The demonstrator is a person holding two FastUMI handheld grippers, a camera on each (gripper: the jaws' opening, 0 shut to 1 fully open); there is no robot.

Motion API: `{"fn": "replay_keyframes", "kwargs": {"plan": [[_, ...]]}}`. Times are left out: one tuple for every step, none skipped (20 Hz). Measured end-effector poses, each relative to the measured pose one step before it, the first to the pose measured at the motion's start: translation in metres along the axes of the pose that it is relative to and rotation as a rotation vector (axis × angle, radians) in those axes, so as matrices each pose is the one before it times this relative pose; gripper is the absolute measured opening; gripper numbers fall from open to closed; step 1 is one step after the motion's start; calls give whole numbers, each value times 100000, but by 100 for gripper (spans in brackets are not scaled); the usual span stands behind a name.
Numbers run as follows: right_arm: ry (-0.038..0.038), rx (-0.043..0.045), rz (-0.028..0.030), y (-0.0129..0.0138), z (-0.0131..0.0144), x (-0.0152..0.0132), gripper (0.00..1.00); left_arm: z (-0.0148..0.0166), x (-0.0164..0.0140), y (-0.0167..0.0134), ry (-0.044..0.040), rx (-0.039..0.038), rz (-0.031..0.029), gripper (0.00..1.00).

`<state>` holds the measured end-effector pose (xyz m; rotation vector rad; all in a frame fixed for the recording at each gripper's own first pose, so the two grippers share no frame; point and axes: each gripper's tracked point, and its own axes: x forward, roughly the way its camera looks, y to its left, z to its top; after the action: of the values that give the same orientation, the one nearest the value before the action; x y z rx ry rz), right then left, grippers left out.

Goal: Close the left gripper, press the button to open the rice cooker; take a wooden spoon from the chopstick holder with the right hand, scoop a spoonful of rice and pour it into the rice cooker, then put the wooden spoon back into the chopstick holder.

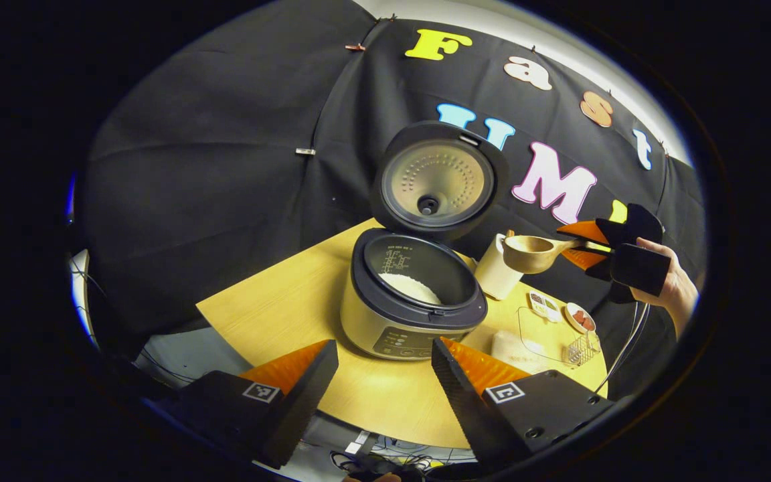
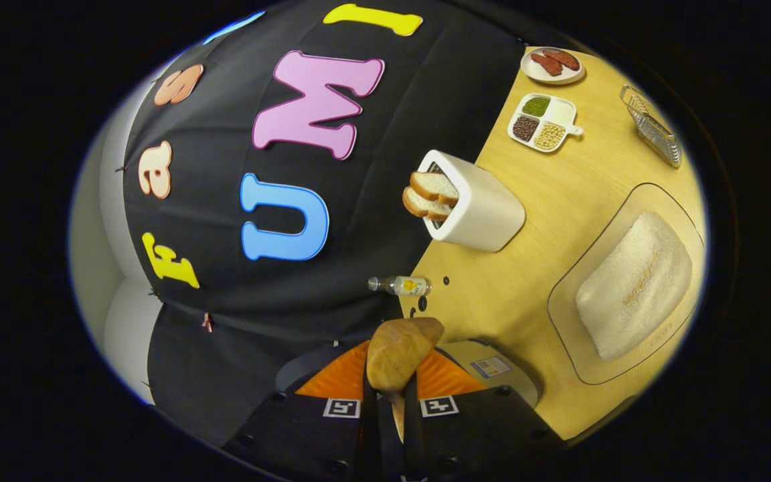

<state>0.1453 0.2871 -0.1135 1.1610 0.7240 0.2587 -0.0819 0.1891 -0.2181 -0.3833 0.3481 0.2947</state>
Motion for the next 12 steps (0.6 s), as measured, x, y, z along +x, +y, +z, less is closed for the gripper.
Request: {"fn": "replay_keyframes", "kwargs": {"plan": [[11, -4057, 545, 519, -698, 368, 18, 74, 69, 359, -101, -988, 363, 95], [-99, -4698, 260, 418, -649, 493, 18, -120, 179, 337, 481, -1188, 135, 95], [80, -5014, 111, 348, -635, 529, 18, -230, 139, 376, 964, -1275, 522, 93], [162, -4977, 123, 330, -609, 725, 17, -245, 206, 450, 659, -999, 421, 96], [234, -4745, 53, 245, -870, 527, 18, -70, 15, 269, 294, -601, 153, 96], [125, -4615, 153, 203, -627, 570, 18, 13, 81, 316, 24, -224, 447, 96], [2, -4281, -285, 92, -557, 325, 18, 89, 28, 336, 143, -88, 667, 92], [421, -3959, -1214, -6, -501, 685, 18, -30, 140, 327, 380, -533, 654, 96], [153, -4150, -891, 63, -448, 609, 17, 122, 52, 184, 428, -1551, -328, 95], [-207, -4787, -436, 78, -291, 432, 18, 64, -31, 217, 374, -1714, -78, 96], [-601, -4678, -33, 358, -403, 280, 17, 190, 79, 237, 355, -1468, 42, 96], [-318, -4598, 338, 347, -236, 286, 18, 133, 289, 213, 90, -976, 64, 95]]}}
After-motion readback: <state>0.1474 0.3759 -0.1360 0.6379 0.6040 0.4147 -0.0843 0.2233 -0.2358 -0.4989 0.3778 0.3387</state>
